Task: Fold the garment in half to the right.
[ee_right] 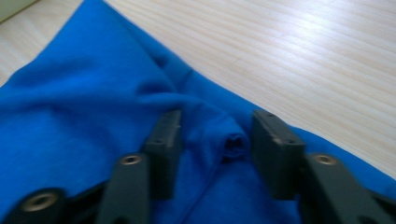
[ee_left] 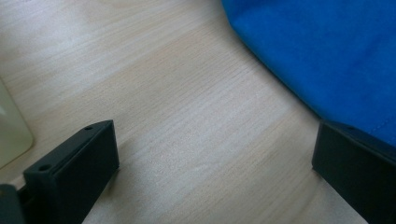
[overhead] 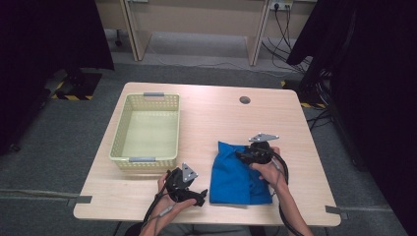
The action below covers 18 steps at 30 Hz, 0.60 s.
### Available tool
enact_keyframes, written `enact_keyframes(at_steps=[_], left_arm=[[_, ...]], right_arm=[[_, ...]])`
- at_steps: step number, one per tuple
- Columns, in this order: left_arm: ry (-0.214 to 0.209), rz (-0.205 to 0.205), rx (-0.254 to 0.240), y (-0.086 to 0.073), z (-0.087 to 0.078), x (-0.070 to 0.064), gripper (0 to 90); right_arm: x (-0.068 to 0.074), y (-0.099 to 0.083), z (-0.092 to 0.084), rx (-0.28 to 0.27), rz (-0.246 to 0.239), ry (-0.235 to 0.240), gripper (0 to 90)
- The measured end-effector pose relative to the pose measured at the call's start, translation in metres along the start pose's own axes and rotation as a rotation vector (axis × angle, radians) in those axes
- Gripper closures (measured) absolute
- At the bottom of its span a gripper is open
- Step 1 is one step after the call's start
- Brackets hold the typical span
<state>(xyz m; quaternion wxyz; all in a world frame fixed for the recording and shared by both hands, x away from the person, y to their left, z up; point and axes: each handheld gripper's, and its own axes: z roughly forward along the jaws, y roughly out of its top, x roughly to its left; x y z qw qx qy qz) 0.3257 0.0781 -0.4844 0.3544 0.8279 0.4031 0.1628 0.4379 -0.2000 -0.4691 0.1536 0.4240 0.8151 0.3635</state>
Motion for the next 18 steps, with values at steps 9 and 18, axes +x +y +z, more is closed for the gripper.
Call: enact_keyframes(at_steps=[9, 18], left_arm=[[0.0, 0.002, 0.002, 0.0, 0.0, 0.0, 0.0], [0.0, 0.0, 0.001, 0.0, 0.0, 0.0, 0.0]], right_arm=[[0.004, 0.006, -0.018, -0.053, -0.052, -0.018, 81.5], [0.007, 0.024, -0.065, -0.17, -0.09, -0.078, 82.8]])
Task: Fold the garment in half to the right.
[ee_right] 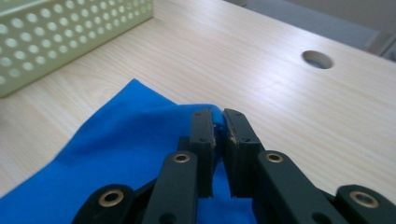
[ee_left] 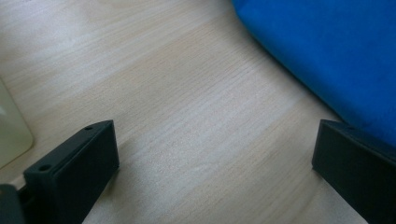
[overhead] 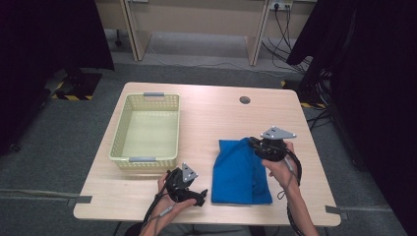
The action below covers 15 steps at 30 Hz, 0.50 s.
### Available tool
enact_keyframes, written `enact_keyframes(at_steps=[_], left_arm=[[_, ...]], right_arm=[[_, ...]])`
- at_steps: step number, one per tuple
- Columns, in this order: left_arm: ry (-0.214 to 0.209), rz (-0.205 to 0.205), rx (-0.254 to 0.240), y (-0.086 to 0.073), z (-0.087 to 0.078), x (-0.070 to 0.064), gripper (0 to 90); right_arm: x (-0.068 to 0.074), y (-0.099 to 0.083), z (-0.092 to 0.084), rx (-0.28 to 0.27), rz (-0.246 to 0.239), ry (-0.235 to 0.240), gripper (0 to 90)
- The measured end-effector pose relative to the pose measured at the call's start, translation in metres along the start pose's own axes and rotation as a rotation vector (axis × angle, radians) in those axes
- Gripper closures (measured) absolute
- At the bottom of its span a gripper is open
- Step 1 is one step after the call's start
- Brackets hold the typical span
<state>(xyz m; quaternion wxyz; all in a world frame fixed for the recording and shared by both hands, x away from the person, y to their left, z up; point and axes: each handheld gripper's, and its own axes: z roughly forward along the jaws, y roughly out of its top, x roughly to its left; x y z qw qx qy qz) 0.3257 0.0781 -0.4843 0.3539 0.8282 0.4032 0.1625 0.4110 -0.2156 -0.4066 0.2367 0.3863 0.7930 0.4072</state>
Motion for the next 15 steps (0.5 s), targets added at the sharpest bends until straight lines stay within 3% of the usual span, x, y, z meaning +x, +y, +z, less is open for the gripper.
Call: enact_keyframes(at_steps=[3, 7, 9, 10, 15], left_arm=[[0.0, 0.0, 0.0, 0.0, 0.0, 0.0, 0.0], [0.0, 0.0, 0.0, 0.0, 0.0, 0.0, 0.0], [0.0, 0.0, 0.0, 0.0, 0.0, 0.0, 0.0], [0.001, 0.002, 0.0, 0.0, 0.0, 0.0, 0.0], [0.02, 0.007, -0.026, 0.0, -0.001, -0.002, 3.3]], right_arm=[[-0.005, -0.008, 0.009, 0.053, -0.011, -0.046, 82.8], [-0.021, -0.038, 0.037, 0.194, 0.007, -0.08, 82.8], [-0.023, -0.041, 0.039, 0.202, 0.01, -0.08, 82.7], [-0.026, -0.044, 0.04, 0.195, 0.038, -0.066, 82.6], [-0.025, -0.044, 0.04, 0.194, 0.033, -0.075, 81.9]])
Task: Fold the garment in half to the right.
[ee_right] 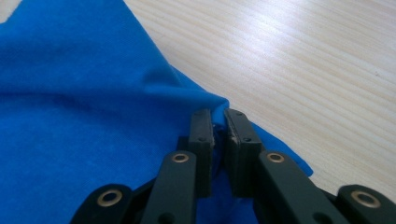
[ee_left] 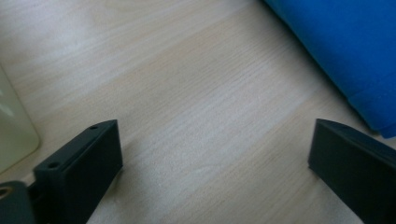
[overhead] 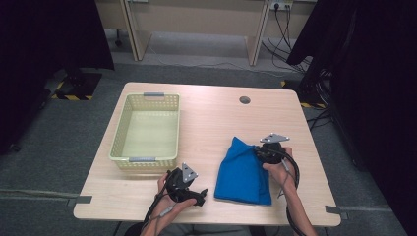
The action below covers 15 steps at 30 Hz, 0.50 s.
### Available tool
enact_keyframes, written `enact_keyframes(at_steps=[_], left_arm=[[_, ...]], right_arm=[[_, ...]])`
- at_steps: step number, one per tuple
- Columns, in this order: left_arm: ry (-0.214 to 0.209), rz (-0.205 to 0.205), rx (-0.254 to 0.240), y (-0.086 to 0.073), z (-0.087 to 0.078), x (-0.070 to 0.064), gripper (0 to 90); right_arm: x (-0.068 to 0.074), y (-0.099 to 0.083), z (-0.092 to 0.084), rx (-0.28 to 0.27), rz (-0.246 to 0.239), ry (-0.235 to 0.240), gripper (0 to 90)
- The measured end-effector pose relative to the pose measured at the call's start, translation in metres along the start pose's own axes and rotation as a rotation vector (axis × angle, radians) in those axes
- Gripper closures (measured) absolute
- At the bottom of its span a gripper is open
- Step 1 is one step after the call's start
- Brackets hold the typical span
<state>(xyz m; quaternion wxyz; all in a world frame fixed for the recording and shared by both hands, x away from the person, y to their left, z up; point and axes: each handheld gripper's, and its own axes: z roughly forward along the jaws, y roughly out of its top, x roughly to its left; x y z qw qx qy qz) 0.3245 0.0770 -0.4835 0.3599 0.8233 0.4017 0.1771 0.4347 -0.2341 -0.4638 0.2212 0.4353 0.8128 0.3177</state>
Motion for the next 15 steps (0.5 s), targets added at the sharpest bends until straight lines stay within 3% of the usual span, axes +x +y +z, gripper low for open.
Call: enact_keyframes(at_steps=[2, 4, 8, 12, 14, 15], left_arm=[[0.008, 0.0, -0.035, 0.002, 0.0, -0.003, 4.5], [-0.016, -0.029, -0.065, 0.008, 0.002, -0.006, 4.1], [-0.03, -0.042, -0.096, 0.023, 0.01, -0.017, 3.3], [-0.01, 0.006, -0.043, 0.031, 0.025, -0.029, 3.8], [-0.022, 0.003, 0.0, 0.028, 0.029, -0.031, 3.4], [-0.024, 0.001, -0.004, 0.027, 0.028, -0.033, 3.4]], right_arm=[[-0.002, 0.001, -0.001, -0.009, 0.015, 0.009, 81.7], [-0.002, 0.001, -0.004, -0.022, 0.018, 0.01, 81.8], [0.0, 0.007, -0.013, -0.05, -0.003, 0.008, 81.9], [0.001, 0.013, -0.035, -0.105, -0.013, 0.009, 82.1], [-0.001, 0.012, -0.044, -0.119, -0.01, 0.01, 82.2], [-0.002, 0.011, -0.047, -0.122, -0.011, 0.011, 82.2]])
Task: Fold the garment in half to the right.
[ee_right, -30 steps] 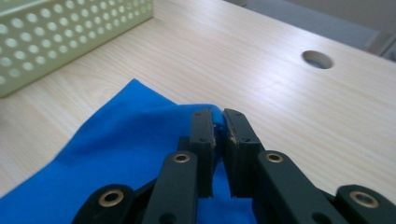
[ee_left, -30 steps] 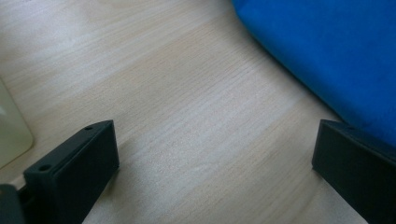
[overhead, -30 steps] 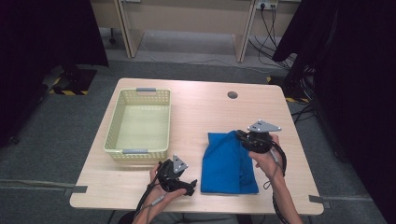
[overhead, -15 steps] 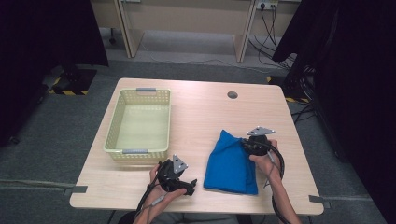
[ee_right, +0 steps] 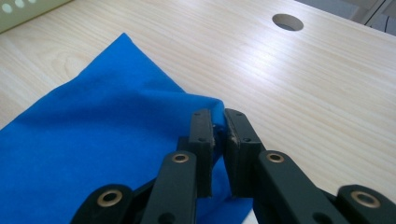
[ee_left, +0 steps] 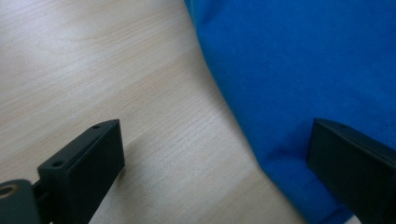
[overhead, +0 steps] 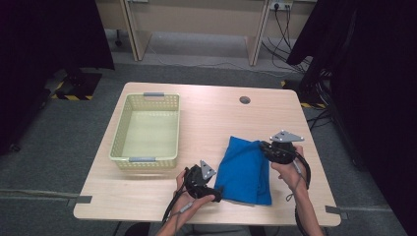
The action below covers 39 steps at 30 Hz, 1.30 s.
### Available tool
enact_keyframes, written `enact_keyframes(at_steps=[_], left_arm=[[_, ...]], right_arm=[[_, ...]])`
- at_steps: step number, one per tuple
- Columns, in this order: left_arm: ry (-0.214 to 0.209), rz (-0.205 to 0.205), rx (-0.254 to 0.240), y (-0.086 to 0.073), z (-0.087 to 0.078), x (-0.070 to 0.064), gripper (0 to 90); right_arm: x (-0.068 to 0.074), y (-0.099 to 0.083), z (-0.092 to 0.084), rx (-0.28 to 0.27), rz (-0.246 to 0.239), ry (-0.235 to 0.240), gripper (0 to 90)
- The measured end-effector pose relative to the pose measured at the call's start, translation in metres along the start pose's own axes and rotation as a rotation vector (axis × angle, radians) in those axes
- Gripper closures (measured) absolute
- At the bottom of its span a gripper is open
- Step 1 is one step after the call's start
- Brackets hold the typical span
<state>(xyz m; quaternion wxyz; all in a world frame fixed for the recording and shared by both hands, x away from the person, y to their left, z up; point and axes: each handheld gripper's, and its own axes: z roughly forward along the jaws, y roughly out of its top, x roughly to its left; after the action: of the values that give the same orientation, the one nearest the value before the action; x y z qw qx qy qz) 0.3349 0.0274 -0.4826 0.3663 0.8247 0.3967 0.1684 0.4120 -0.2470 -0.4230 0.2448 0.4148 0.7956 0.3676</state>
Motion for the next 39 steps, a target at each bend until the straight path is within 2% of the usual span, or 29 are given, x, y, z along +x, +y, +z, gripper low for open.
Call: enact_keyframes(at_steps=[3, 7, 9, 12, 15, 19, 23, 27, 32, 33, 34, 35, 36, 39], left_arm=[[0.006, 0.006, 0.004, 0.0, -0.001, -0.002, 3.6], [0.002, 0.012, 0.002, 0.0, -0.001, -0.005, 3.7], [-0.015, 0.013, -0.003, 0.0, -0.001, -0.005, 3.8], [-0.035, 0.005, -0.025, 0.003, -0.005, -0.003, 4.0], [-0.042, -0.026, -0.048, 0.004, -0.008, 0.003, 3.7], [-0.024, -0.065, -0.07, 0.004, -0.011, 0.014, 3.6], [-0.003, -0.084, -0.075, 0.003, -0.009, 0.019, 3.6], [-0.006, -0.086, -0.079, 0.004, -0.005, 0.016, 3.7], [-0.038, -0.078, -0.127, 0.009, -0.004, 0.009, 3.6], [-0.038, -0.078, -0.119, 0.009, -0.003, 0.009, 3.7], [-0.015, -0.065, -0.094, 0.008, -0.001, 0.009, 3.9], [0.017, -0.033, -0.054, 0.006, 0.003, 0.009, 4.4], [0.032, -0.015, 0.007, 0.006, 0.006, 0.008, 4.6], [0.036, -0.007, 0.003, 0.005, 0.006, 0.008, 4.1]], right_arm=[[-0.006, -0.009, -0.002, 0.018, 0.023, -0.009, 82.2], [-0.017, -0.031, 0.019, 0.115, 0.068, -0.004, 81.7], [-0.019, -0.037, 0.025, 0.122, 0.088, 0.01, 81.6], [-0.02, -0.035, 0.025, 0.134, 0.064, -0.008, 81.3], [-0.021, -0.034, 0.028, 0.131, 0.065, -0.011, 81.1], [-0.017, -0.029, 0.036, 0.121, 0.044, 0.002, 80.9], [-0.005, -0.022, 0.042, 0.127, 0.012, 0.015, 80.4], [-0.001, -0.022, 0.042, 0.127, -0.002, 0.019, 79.6], [0.005, -0.024, 0.04, 0.124, -0.021, 0.027, 78.7], [0.006, -0.024, 0.04, 0.124, -0.022, 0.027, 78.5], [0.006, -0.024, 0.04, 0.125, -0.02, 0.027, 78.2], [0.005, -0.024, 0.04, 0.124, -0.016, 0.029, 78.0], [0.005, -0.024, 0.04, 0.124, -0.012, 0.031, 77.7], [0.005, -0.024, 0.04, 0.121, -0.016, 0.027, 74.7]])
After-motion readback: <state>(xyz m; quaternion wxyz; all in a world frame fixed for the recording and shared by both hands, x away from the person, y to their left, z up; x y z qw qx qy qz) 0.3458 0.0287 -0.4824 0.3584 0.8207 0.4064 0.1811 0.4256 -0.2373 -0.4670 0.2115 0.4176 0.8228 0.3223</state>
